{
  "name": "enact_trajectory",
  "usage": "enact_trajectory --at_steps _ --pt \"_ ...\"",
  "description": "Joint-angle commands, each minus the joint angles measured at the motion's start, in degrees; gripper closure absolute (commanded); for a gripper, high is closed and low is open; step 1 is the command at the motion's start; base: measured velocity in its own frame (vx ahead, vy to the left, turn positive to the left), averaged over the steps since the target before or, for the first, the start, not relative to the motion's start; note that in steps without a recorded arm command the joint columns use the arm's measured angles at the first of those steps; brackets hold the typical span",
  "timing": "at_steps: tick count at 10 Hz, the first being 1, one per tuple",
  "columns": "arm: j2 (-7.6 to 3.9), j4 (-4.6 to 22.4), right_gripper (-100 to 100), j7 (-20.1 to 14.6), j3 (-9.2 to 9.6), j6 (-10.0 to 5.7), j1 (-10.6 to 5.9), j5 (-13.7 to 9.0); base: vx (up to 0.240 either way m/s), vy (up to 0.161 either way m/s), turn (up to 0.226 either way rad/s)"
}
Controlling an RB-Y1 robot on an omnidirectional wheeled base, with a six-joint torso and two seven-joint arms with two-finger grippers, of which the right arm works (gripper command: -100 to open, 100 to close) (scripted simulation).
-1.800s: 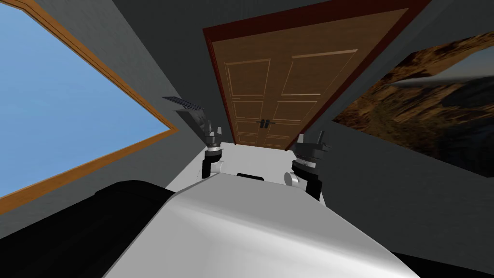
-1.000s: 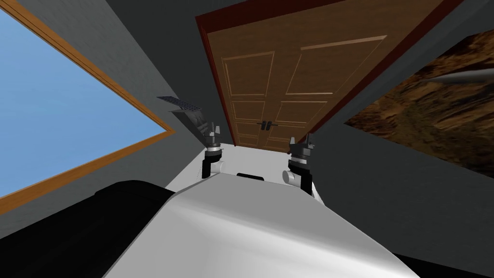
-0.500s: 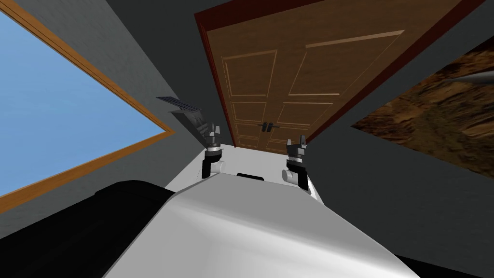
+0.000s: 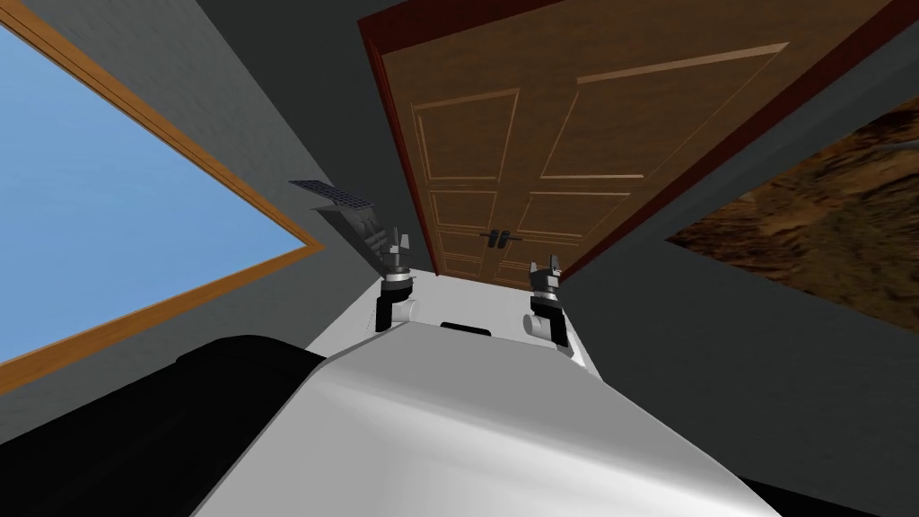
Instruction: Pull the door open
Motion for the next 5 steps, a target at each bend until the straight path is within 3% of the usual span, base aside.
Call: enact_trajectory --at_steps 1,5 --pt "-0.39 1.89 -100 0.01 -0.27 0.58 -0.81 0.01 0.111 -0.013 0.035" --pt "-1.37 7.27 -100 0.03 -1.0 1.52 -3.06 0.03 0.095 -0.021 0.037"
